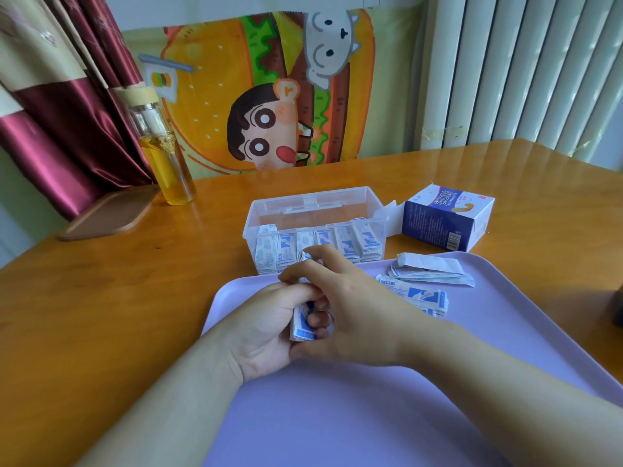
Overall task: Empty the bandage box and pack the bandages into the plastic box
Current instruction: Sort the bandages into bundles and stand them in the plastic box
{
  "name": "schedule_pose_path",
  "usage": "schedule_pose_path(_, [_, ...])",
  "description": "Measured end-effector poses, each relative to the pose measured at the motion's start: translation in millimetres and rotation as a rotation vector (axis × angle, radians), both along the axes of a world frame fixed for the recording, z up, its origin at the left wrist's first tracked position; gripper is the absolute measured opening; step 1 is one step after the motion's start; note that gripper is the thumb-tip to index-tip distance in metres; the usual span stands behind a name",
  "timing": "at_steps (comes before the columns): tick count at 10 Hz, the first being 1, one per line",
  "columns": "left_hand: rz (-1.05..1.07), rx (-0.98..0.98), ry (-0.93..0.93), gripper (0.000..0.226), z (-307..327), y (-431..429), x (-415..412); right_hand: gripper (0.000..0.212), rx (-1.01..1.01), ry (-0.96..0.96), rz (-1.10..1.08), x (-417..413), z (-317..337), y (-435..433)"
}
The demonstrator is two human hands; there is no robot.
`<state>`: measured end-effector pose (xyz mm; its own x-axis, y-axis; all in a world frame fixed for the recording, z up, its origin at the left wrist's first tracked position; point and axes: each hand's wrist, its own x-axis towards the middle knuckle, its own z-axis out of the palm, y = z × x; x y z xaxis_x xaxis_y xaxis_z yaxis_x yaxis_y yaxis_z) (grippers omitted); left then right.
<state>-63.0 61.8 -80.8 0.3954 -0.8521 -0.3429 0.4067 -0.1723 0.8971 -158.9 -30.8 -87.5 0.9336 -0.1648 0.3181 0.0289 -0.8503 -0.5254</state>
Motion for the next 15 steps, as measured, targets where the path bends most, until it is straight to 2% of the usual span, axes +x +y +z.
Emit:
schedule_pose_path(1, [0.0,0.002,-0.008,0.027,2.8,-0.2,-0.8,0.072,-0.033,-0.017,-0.021,-0.9,0.6,-1.0])
schedule_pose_path(2, [-0.015,0.028,-0.061,0.031,2.0,0.4,0.2,0.079,0.064,-0.013,0.018,-3.1,6.9,-3.2])
schedule_pose_path(3, [-0.065,-0.018,-0.063,0.031,3.1,3.1,0.1,0.064,0.436,-0.024,-0.003,-4.8,21.0,-13.3])
schedule_pose_path(4, [-0.137,-0.018,-0.059,0.012,8.9,6.1,-1.9,0.035,0.678,0.021,-0.003,-3.7,32.7,-28.5])
schedule_pose_path(5, [-0.175,-0.007,-0.112,0.011,9.8,6.9,-3.1,0.01,0.62,0.118,0.063,-0.8,40.3,-34.4])
schedule_pose_path(6, [-0.126,-0.032,-0.109,0.014,14.6,5.3,-2.9,0.005,0.465,0.121,0.008,5.4,51.0,-36.3])
schedule_pose_path(7, [0.032,-0.088,-0.182,0.014,23.8,2.4,5.3,0.005,0.299,0.016,-0.117,18.1,65.2,-37.2])
schedule_pose_path(8, [0.141,-0.119,-0.504,0.017,39.6,-0.6,21.5,0.001,0.39,-0.125,-0.173,36.1,81.3,-41.0])
schedule_pose_path(9, [0.186,-0.159,-0.674,0.021,53.6,-5.5,39.3,0.011,0.679,-0.127,-0.129,52.8,90.5,-45.9])
schedule_pose_path(10, [0.18,-0.151,-0.721,0.021,61.3,-13.3,55.9,0.016,0.816,-0.089,-0.091,70.5,91.5,-49.6])
schedule_pose_path(11, [0.155,-0.078,-0.852,0.019,61.9,-23.5,70.2,0.014,0.732,-0.118,-0.143,88.4,87.0,-56.5])
schedule_pose_path(12, [0.125,0.037,-1.095,0.022,58.2,-32.8,86.1,0.011,0.76,-0.099,-0.207,103.1,82.2,-69.6])
schedule_pose_path(13, [0.112,0.217,-1.328,0.028,48.6,-37.9,106.1,0.003,0.869,-0.013,-0.29,112.8,75.1,-87.1])
schedule_pose_path(14, [0.106,0.402,-1.5,0.034,37.5,-42.3,123.1,0.004,0.88,0.139,-0.4,121.8,65.5,-101.3])
schedule_pose_path(15, [0.077,0.464,-1.582,0.044,29.8,-47.6,126.2,0.003,0.92,0.32,-0.394,132.1,58.1,-106.2])
